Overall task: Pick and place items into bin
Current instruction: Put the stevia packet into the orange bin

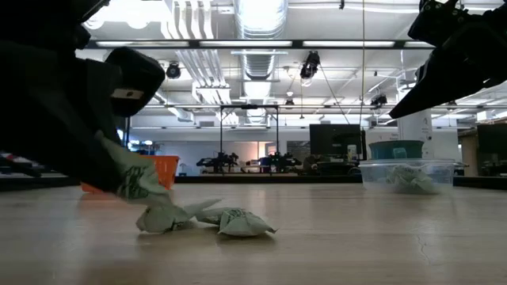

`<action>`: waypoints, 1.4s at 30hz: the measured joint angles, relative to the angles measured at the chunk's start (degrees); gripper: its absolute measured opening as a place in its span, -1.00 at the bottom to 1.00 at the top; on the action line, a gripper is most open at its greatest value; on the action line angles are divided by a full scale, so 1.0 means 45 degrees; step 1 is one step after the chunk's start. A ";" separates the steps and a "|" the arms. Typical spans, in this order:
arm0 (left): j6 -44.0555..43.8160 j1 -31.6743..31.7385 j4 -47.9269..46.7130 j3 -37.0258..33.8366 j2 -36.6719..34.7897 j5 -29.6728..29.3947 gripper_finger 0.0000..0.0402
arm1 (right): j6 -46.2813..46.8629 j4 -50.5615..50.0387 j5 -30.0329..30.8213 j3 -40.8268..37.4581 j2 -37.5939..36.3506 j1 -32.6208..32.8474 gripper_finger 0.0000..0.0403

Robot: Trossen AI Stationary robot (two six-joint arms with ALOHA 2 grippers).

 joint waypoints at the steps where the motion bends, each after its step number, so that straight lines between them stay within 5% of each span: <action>1: 0.0002 0.0000 -0.0050 0.0000 -0.0038 -0.0098 -0.99 | 0.0000 0.0007 0.0000 0.0000 0.0000 0.0002 -0.64; 13: -0.1368 0.0000 -0.4530 0.0036 -0.1960 -0.3641 -1.00 | 0.0003 0.0062 0.0000 -0.0069 -0.0005 0.0001 -0.62; 26: -0.6140 0.0442 -1.2808 -0.0224 -0.4540 -0.7335 -1.00 | 0.0005 0.0116 0.0005 -0.0093 -0.0005 0.0001 -0.66; 34: -0.6408 0.1893 -1.3054 -0.1796 -0.6012 -0.8219 -1.00 | 0.0005 0.0117 0.0010 -0.0098 -0.0005 0.0002 -0.66; 42: -0.6269 0.3657 -1.1613 -0.3390 -0.7145 -0.7245 -0.96 | 0.0005 0.0121 0.0026 -0.0141 -0.0005 -0.0003 -0.66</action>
